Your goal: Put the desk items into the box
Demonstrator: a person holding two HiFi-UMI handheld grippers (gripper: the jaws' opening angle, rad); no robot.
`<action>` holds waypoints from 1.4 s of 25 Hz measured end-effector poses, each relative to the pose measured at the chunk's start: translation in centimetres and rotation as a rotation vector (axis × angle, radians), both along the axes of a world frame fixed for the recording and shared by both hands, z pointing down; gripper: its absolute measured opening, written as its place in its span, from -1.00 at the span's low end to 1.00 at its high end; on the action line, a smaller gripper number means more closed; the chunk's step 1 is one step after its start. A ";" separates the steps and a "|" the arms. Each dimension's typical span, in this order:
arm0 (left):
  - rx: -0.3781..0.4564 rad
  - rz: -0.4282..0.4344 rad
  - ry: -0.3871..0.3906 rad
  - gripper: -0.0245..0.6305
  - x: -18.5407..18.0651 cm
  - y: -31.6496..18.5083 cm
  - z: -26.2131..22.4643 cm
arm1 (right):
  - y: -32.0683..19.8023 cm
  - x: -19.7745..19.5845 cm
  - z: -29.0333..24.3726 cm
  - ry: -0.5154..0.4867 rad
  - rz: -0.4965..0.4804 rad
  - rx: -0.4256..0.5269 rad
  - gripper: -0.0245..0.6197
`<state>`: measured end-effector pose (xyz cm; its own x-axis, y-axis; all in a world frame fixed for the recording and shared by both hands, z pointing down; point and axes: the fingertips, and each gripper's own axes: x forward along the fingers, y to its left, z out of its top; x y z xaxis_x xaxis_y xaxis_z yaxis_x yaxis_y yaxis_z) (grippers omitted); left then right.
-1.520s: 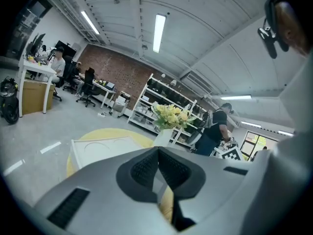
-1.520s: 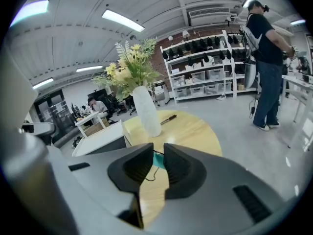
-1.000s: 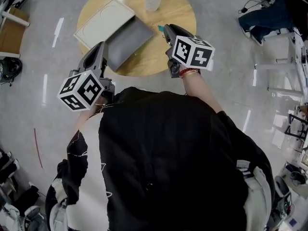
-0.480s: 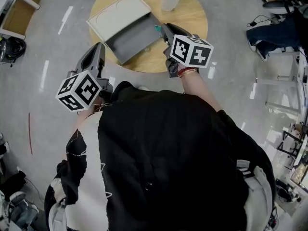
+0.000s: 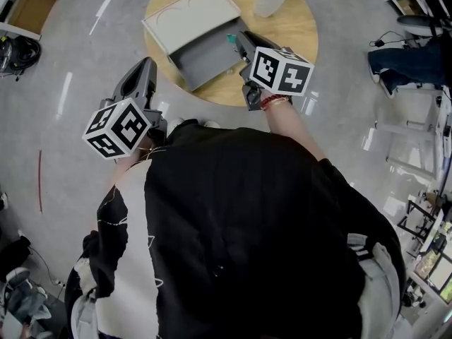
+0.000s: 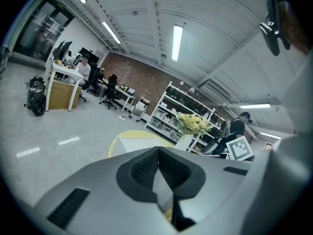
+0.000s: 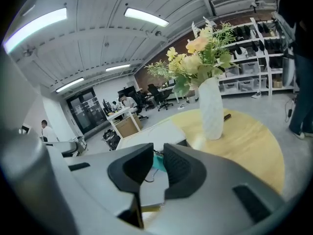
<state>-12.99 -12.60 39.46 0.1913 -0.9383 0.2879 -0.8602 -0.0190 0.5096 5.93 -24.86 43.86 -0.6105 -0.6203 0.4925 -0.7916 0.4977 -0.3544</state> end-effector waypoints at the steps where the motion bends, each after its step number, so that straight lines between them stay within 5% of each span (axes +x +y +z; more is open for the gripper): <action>1: -0.003 -0.005 0.001 -0.90 -0.4 0.0 0.0 | 0.0 -0.4 0.1 0.000 -0.004 -0.004 -0.71; 13: -0.025 -0.019 0.024 -0.90 -3.9 -1.4 -0.4 | 0.2 -4.9 1.8 0.039 -0.082 -0.094 -0.71; 26: -0.046 -0.019 0.050 -0.90 -5.9 -2.4 0.5 | 2.5 -8.1 5.4 0.136 -0.272 -0.220 -0.70; 35: -0.056 -0.034 0.070 -0.90 -6.3 -2.5 1.2 | 3.3 -8.7 7.3 0.274 -0.387 -0.199 -0.70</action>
